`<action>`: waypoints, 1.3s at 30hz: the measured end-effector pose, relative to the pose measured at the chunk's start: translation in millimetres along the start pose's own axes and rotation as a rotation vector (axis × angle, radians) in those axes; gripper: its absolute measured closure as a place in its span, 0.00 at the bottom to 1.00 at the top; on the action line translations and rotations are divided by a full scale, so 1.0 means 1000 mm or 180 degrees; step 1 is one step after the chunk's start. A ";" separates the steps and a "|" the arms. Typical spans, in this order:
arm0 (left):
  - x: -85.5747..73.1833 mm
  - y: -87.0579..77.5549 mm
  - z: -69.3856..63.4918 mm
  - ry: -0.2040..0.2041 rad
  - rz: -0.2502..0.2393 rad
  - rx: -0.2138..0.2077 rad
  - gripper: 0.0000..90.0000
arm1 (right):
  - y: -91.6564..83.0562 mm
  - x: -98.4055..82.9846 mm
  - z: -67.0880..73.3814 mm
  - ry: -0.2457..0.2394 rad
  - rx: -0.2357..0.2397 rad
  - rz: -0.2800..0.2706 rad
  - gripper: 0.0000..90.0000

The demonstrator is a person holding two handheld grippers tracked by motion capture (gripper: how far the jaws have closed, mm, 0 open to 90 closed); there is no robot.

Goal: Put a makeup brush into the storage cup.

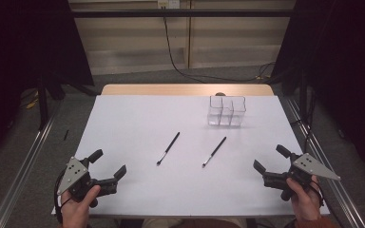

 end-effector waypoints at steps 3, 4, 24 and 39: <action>0.000 0.001 0.000 -0.0014 0.0006 -0.0004 0.02 | 0.001 0.000 -0.002 0.0023 0.0003 -0.0004 0.00; 0.000 0.001 0.000 -0.0006 -0.0011 0.0027 0.02 | 0.001 0.000 -0.002 0.0040 0.0008 -0.0008 0.00; 0.001 0.028 -0.013 0.0044 0.0137 -0.0196 0.02 | -0.003 -0.002 -0.001 -0.0005 -0.0024 0.0036 0.00; 0.009 0.063 -0.031 0.0208 0.0316 -0.0375 0.03 | -0.006 -0.004 -0.003 -0.0004 -0.0075 0.0046 0.00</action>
Point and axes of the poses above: each handheld gripper's, and its own axes: y roughly forward along the jaws, x roughly out of its top, z roughly to its left, the point moved 9 cm from there along y, roughly forward along the jaws, and after that the axes turned 1 degree about -y, right-handed, at the moved point
